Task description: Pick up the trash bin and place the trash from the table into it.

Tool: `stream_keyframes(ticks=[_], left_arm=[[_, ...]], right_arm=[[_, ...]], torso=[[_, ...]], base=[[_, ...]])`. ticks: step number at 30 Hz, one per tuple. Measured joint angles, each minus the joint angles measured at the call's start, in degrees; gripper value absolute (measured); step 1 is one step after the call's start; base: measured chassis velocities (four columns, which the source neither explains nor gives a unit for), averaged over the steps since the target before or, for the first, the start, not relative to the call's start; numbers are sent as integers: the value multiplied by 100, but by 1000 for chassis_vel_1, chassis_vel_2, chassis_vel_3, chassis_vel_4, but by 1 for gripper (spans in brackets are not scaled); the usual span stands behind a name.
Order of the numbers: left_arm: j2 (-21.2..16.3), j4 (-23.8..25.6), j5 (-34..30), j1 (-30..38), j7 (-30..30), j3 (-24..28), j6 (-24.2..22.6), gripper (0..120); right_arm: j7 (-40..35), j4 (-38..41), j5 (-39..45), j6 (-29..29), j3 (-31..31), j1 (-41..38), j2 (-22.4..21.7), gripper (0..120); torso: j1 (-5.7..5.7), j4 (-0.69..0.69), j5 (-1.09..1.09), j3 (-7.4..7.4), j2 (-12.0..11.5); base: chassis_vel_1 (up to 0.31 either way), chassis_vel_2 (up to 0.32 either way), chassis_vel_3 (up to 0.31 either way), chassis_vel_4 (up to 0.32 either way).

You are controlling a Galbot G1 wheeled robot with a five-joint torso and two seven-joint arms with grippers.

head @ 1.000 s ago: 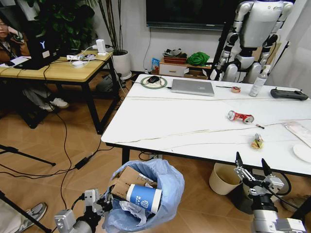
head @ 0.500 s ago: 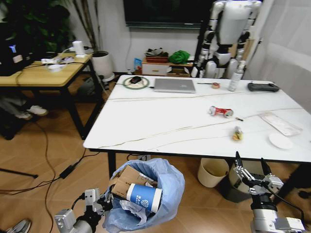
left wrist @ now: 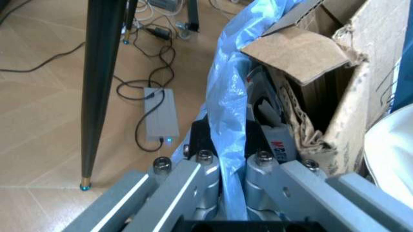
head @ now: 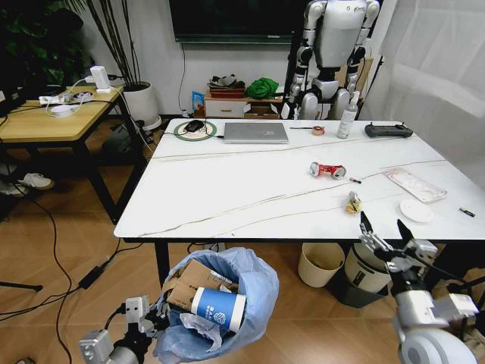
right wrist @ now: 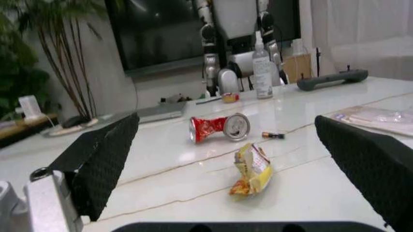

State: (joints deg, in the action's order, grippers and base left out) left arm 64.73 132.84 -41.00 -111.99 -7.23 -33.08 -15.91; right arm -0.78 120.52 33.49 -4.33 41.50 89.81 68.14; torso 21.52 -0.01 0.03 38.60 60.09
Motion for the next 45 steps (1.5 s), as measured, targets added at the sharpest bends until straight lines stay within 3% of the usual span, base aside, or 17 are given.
stream_keyframes(ticks=[1,3,5,11,27,33,35,36,41,43,45], left_arm=[[0,0,0,0,0,0,0,0],[-11,64,2,-38,15,0,-80,0],[-22,101,2,-55,61,-20,-120,0],[0,142,-21,-82,162,-80,-178,0],[120,192,-54,-98,201,-146,-234,0],[114,159,-57,-51,229,-154,-235,0],[112,151,-57,-45,229,-154,-236,0],[109,134,-57,-35,230,-154,-236,0],[96,110,-52,-21,230,-148,-236,0],[96,110,-52,-21,230,-148,-236,0],[91,112,-50,-23,230,-149,-236,0]], right_arm=[[0,0,0,0,0,0,0,100],[-179,-173,47,517,-67,-238,-580,100],[-247,-264,153,933,-104,-383,-844,100],[-451,-592,587,1665,-296,-851,-1120,100],[-354,-1597,787,1738,-856,-1817,-1209,97],[-270,-1832,788,1671,-938,-2020,-1207,72],[-265,-1842,788,1669,-942,-2024,-1205,70],[-257,-1865,781,1660,-952,-2034,-1199,62],[-250,-1918,758,1631,-974,-2075,-1184,42],[-250,-1918,758,1631,-974,-2075,-1184,42],[-244,-1919,753,1624,-975,-2081,-1185,29]], torso=[[0,0,0,0,0],[0,1,-1,0,0],[0,0,-1,0,0],[0,0,-1,0,0],[2,0,-4,0,1],[2,0,-3,0,1],[2,0,-3,0,1],[2,-1,-4,0,1],[1,0,-3,0,1],[1,0,-3,0,1],[1,0,-4,0,1]], base=[[0,0,0,0],[0,0,0,0],[0,0,0,0],[0,0,0,0],[0,0,0,0],[0,0,0,0],[0,0,0,0],[0,0,0,0],[0,0,0,0],[0,0,0,0],[0,0,0,0]])
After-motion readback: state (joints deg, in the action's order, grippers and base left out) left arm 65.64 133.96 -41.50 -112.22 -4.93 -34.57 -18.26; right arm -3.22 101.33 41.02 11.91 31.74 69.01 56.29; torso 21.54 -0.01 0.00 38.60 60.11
